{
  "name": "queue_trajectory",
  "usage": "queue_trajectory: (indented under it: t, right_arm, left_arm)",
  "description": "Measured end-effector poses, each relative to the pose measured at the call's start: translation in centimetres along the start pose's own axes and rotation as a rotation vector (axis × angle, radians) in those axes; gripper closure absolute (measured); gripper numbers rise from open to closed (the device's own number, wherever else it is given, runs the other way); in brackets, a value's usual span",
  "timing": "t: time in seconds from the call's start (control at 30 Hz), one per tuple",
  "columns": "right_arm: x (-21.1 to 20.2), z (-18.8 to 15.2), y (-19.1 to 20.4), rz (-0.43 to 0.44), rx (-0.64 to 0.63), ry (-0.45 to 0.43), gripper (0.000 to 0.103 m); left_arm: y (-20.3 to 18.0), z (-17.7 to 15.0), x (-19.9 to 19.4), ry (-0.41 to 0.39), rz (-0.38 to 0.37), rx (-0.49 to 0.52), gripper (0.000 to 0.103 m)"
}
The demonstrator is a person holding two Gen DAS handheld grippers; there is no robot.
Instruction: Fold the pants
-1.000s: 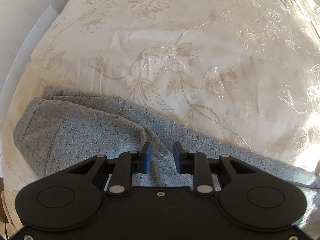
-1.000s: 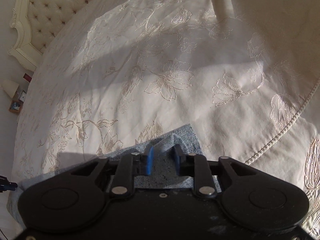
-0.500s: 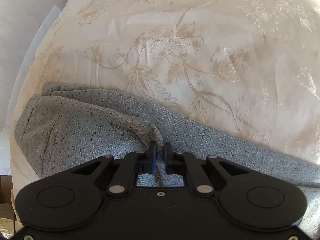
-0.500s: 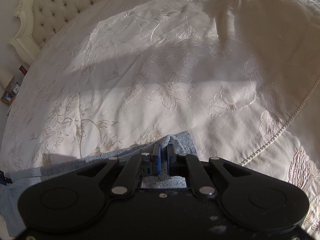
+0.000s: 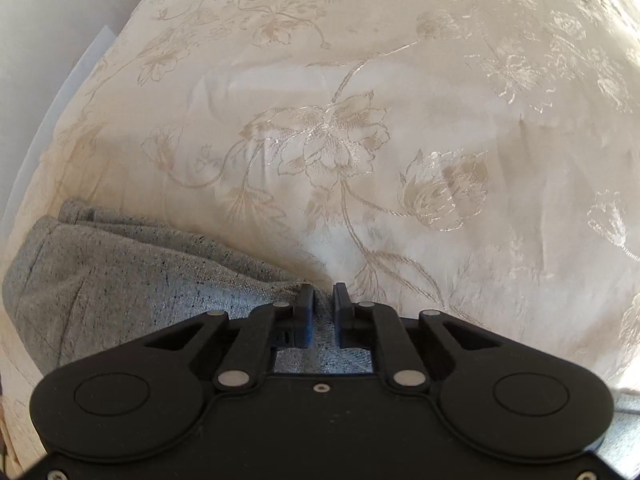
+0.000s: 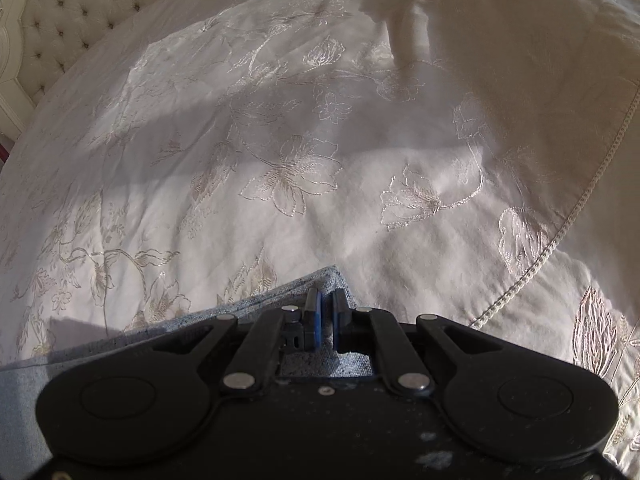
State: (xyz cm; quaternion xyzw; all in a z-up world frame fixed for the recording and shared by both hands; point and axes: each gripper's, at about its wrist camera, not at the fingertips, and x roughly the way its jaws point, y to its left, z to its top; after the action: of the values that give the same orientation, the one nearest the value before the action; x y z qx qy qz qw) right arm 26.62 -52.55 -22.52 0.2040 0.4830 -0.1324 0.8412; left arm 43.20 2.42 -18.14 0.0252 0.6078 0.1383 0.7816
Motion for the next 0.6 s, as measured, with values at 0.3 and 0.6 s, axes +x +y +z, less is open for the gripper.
queue_trajectory:
  t: [0.3,0.6]
  right_arm:
    - [-0.5,0.2,-0.6,-0.031,0.060,-0.013,0.075]
    - [-7.2,-0.3,2.2,0.054,-0.042,-0.155,0.075]
  left_arm:
    - [2.8,0.8,-8.3,-0.192,0.014,0.044,0.078]
    - [10.5,-3.2,-9.8,-0.155,0.059,-0.006,0.078]
